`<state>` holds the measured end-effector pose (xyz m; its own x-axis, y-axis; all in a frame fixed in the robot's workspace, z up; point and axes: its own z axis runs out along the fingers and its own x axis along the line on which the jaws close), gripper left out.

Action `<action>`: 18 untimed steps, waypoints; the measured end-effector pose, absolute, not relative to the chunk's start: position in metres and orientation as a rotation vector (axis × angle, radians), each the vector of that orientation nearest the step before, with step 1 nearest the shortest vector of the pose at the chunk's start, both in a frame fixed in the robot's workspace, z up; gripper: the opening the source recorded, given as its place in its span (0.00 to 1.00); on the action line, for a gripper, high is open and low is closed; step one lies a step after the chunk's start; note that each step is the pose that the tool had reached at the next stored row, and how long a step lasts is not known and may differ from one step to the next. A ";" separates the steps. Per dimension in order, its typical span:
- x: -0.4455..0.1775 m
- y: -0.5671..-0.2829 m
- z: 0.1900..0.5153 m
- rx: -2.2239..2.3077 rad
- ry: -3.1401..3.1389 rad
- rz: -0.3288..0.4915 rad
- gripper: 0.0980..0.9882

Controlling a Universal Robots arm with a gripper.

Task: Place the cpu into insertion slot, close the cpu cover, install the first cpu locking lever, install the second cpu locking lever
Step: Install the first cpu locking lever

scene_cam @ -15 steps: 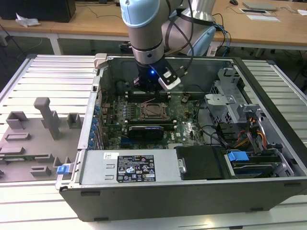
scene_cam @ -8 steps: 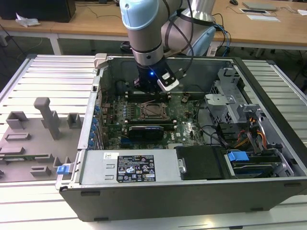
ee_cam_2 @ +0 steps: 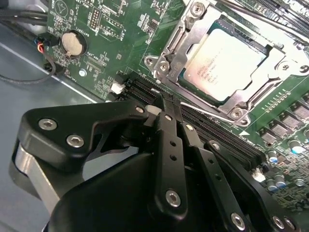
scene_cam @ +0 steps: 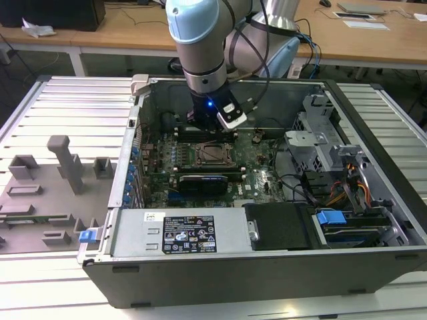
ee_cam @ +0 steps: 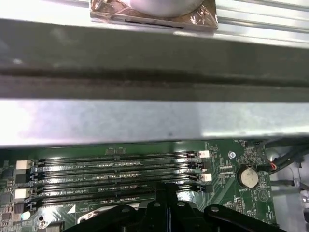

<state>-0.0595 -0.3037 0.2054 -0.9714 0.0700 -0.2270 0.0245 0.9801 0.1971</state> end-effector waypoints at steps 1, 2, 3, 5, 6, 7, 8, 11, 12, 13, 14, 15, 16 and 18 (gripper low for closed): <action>-0.060 -0.303 0.205 0.084 2.891 0.281 0.01; -0.060 -0.303 0.204 0.091 2.890 0.280 0.01; -0.060 -0.302 0.204 0.094 2.890 0.279 0.01; -0.061 -0.301 0.204 0.096 2.890 0.278 0.01; -0.062 -0.300 0.204 0.097 2.890 0.277 0.01; -0.062 -0.299 0.203 0.098 2.890 0.277 0.01; -0.063 -0.297 0.203 0.099 2.890 0.275 0.01; -0.065 -0.297 0.202 0.114 2.889 0.265 0.01; -0.065 -0.297 0.202 0.120 2.889 0.262 0.01; -0.065 -0.297 0.202 0.124 2.888 0.261 0.01; -0.066 -0.297 0.202 0.129 2.888 0.259 0.01; -0.066 -0.297 0.202 0.132 2.888 0.258 0.01; -0.067 -0.297 0.202 0.136 2.887 0.257 0.01; -0.067 -0.297 0.202 0.142 2.887 0.253 0.01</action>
<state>-0.0675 -0.2970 0.2021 -0.9665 0.1167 -0.2285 0.0752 0.9803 0.1827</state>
